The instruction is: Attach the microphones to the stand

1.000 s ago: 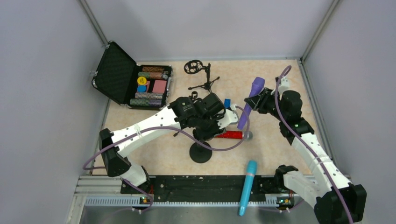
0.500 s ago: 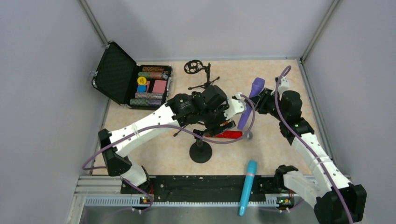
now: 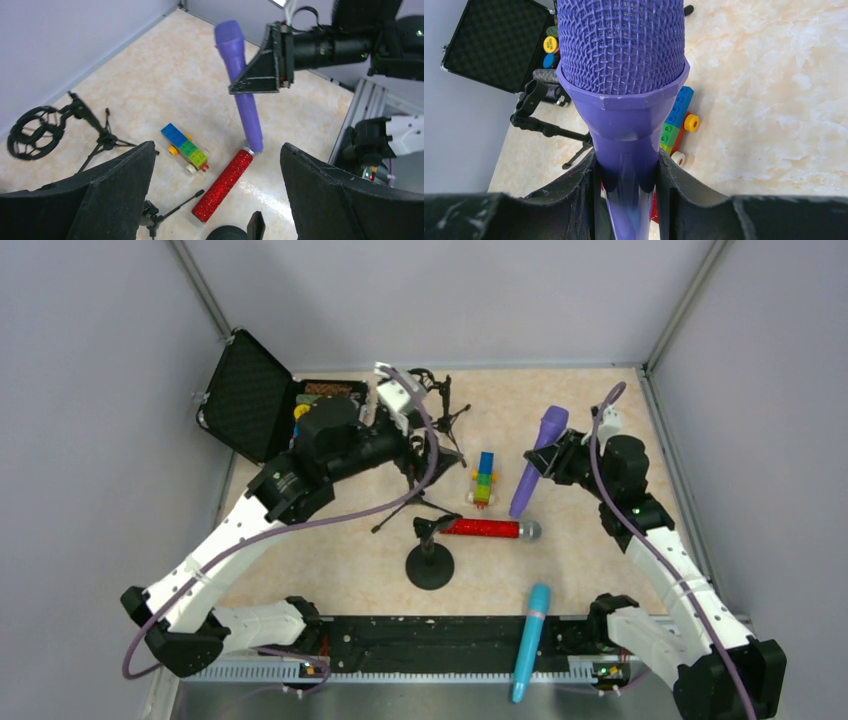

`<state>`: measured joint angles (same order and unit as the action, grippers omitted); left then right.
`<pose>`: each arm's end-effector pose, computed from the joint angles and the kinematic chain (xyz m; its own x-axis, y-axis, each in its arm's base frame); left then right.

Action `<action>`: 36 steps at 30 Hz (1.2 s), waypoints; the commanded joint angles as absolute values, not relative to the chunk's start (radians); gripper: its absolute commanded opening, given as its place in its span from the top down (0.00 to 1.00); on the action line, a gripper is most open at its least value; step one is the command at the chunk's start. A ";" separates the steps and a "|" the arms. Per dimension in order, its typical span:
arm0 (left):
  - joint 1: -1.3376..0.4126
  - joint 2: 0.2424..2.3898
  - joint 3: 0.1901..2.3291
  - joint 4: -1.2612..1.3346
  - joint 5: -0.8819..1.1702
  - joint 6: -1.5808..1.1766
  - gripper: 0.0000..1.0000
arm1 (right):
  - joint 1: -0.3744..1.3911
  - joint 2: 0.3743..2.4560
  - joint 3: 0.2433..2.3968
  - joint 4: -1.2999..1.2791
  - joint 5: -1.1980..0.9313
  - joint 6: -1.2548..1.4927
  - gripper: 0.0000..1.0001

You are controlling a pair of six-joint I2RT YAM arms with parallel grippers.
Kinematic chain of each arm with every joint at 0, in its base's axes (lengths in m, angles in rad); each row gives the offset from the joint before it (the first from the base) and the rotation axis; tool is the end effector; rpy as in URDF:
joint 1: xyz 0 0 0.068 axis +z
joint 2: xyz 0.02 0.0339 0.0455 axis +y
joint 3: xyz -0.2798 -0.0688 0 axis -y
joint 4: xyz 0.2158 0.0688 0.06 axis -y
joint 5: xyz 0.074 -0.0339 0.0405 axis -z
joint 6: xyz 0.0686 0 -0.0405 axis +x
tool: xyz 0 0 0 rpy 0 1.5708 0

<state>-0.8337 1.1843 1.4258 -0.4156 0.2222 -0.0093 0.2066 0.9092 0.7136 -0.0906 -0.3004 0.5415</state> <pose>0.1558 -0.1942 0.4581 -0.1245 0.1237 -0.9845 0.8670 0.4961 -0.0473 0.1968 0.0620 0.3118 -0.4810 0.4022 -0.7790 -0.2636 0.7811 0.5660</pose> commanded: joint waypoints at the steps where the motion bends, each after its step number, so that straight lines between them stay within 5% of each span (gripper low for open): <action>1: -0.733 1.108 1.337 -0.280 0.310 -0.157 0.01 | 0.202 0.885 0.723 -0.053 -0.270 0.516 1.00; 22: -0.602 0.794 0.928 -0.505 0.124 -0.292 0.01 | 0.335 0.938 0.742 -0.009 -0.249 0.353 1.00; 36: -0.602 0.598 0.810 -0.496 0.284 -0.172 0.03 | 0.384 0.852 0.576 0.523 -0.587 0.318 1.00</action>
<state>-0.6044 0.6434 0.8368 -0.5510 0.2226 -0.2150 0.3714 0.9119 0.6323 0.2024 -0.4484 0.3153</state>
